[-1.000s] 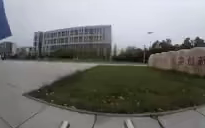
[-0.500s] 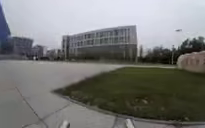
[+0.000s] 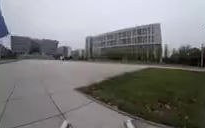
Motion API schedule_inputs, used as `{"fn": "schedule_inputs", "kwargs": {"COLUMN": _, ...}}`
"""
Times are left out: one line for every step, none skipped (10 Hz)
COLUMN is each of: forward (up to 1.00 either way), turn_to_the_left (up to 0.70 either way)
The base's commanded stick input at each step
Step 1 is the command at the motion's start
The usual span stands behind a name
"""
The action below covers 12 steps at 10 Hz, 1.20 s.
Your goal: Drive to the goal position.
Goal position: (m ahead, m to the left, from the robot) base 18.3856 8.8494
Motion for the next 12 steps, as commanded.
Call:
{"fn": "schedule_inputs", "kwargs": {"forward": 0.0, "turn_to_the_left": 0.0}}
{"fn": "schedule_inputs", "kwargs": {"forward": 0.0, "turn_to_the_left": 0.0}}
{"fn": "schedule_inputs", "kwargs": {"forward": 0.0, "turn_to_the_left": 0.0}}
{"fn": "schedule_inputs", "kwargs": {"forward": 0.0, "turn_to_the_left": 0.0}}
{"fn": "schedule_inputs", "kwargs": {"forward": 0.0, "turn_to_the_left": 0.0}}
{"fn": "schedule_inputs", "kwargs": {"forward": 0.0, "turn_to_the_left": 0.5}}
{"fn": "schedule_inputs", "kwargs": {"forward": 0.0, "turn_to_the_left": 0.68}}
{"fn": "schedule_inputs", "kwargs": {"forward": 0.0, "turn_to_the_left": 0.7}}
{"fn": "schedule_inputs", "kwargs": {"forward": 0.0, "turn_to_the_left": 0.7}}
{"fn": "schedule_inputs", "kwargs": {"forward": 0.0, "turn_to_the_left": 0.7}}
{"fn": "schedule_inputs", "kwargs": {"forward": 0.0, "turn_to_the_left": 0.7}}
{"fn": "schedule_inputs", "kwargs": {"forward": 0.0, "turn_to_the_left": 0.7}}
